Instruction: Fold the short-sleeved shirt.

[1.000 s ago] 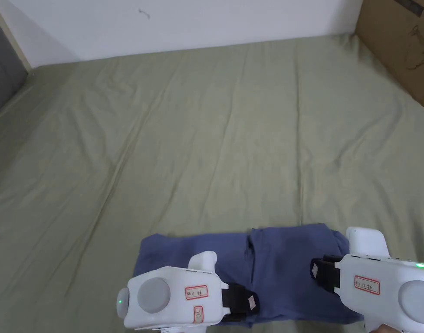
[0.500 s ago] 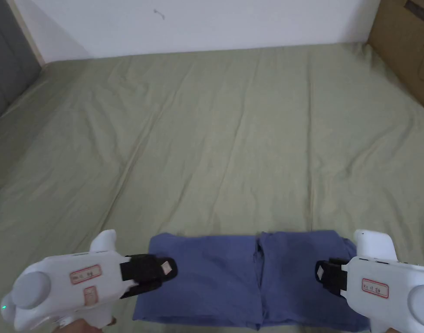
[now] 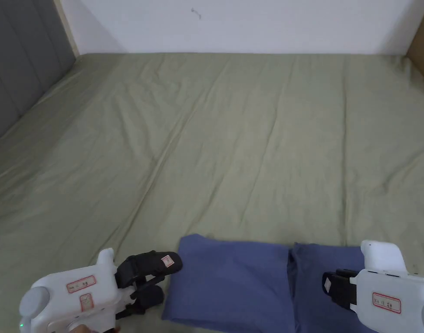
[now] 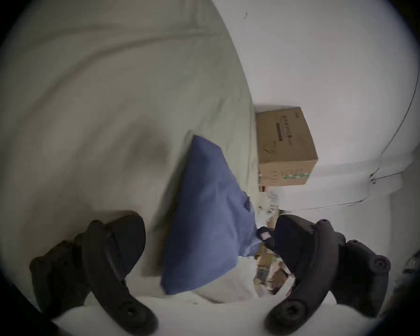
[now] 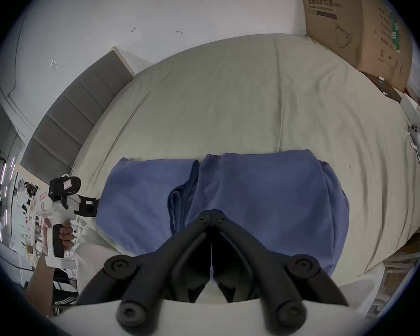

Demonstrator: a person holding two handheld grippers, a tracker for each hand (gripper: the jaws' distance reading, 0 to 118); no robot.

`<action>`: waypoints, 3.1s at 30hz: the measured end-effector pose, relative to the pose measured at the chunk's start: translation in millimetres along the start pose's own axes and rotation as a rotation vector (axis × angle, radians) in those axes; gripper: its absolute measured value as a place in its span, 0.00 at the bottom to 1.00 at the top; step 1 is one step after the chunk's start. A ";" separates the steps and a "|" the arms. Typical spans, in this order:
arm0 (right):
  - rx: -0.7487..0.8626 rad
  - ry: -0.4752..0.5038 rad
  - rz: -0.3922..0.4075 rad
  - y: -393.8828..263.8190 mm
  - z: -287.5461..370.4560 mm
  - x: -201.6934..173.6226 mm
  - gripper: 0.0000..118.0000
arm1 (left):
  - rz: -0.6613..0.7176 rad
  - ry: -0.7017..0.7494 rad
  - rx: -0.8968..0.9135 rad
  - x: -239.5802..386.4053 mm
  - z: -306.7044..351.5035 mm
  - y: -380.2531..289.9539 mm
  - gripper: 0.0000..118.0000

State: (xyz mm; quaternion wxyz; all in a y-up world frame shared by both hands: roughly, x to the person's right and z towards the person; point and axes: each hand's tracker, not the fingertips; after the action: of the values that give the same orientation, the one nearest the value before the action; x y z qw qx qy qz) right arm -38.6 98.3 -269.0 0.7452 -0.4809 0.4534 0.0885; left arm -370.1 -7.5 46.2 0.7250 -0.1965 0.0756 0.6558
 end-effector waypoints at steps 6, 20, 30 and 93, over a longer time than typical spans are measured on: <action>-0.015 -0.010 0.015 1.5 -1.3 -2.0 0.00 | -0.135 0.138 -0.074 6.1 -27.7 -1.0 0.11; -0.012 -0.034 0.030 17.3 -1.1 -0.4 0.00 | -0.215 0.203 -0.058 19.2 61.0 43.4 0.11; -0.026 -0.037 -0.013 8.2 -8.8 6.1 0.00 | -0.232 0.342 0.052 35.4 120.4 54.2 0.11; 0.006 -0.033 -0.209 -28.4 18.0 77.2 0.00 | -0.799 0.324 -0.593 149.6 -215.2 -157.6 0.02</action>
State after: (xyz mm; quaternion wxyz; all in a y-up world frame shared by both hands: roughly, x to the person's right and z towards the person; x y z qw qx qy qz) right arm 32.4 74.3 -307.4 0.7592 -0.5218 0.3887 0.0167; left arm -164.5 37.8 -175.5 0.8109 -0.5058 -0.0828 0.2823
